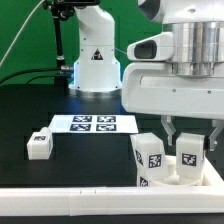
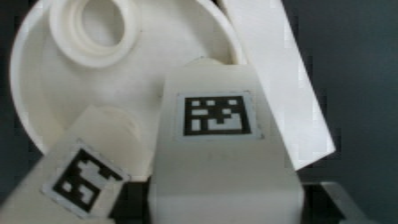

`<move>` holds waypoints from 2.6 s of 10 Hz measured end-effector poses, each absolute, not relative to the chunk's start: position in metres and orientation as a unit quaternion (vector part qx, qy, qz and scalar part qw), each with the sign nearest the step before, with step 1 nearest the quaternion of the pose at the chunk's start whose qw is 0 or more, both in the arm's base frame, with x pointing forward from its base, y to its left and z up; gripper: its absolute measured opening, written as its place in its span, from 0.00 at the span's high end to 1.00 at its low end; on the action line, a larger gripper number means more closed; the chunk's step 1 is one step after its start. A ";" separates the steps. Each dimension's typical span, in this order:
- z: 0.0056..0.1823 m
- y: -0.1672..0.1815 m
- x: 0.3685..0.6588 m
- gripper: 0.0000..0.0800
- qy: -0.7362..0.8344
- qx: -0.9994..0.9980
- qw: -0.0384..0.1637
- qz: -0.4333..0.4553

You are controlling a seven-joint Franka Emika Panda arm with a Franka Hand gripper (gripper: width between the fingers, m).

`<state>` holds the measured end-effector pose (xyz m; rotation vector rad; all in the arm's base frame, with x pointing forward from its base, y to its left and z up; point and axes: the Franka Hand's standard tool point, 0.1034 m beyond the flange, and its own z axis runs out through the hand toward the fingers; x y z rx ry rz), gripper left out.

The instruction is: Assemble stool

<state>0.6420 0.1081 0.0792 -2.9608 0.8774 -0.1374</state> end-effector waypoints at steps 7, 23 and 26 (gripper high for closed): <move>0.078 0.106 0.631 0.58 0.734 -0.674 0.085 -0.025; 0.101 0.102 0.634 0.19 -0.024 -0.997 0.042 -0.057; 0.102 0.094 0.635 0.19 -0.109 -0.991 0.024 -0.077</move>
Offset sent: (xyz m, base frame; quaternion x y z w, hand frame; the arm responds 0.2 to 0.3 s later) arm 0.0012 0.0114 -0.0053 0.1217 -0.0154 0.4509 0.8841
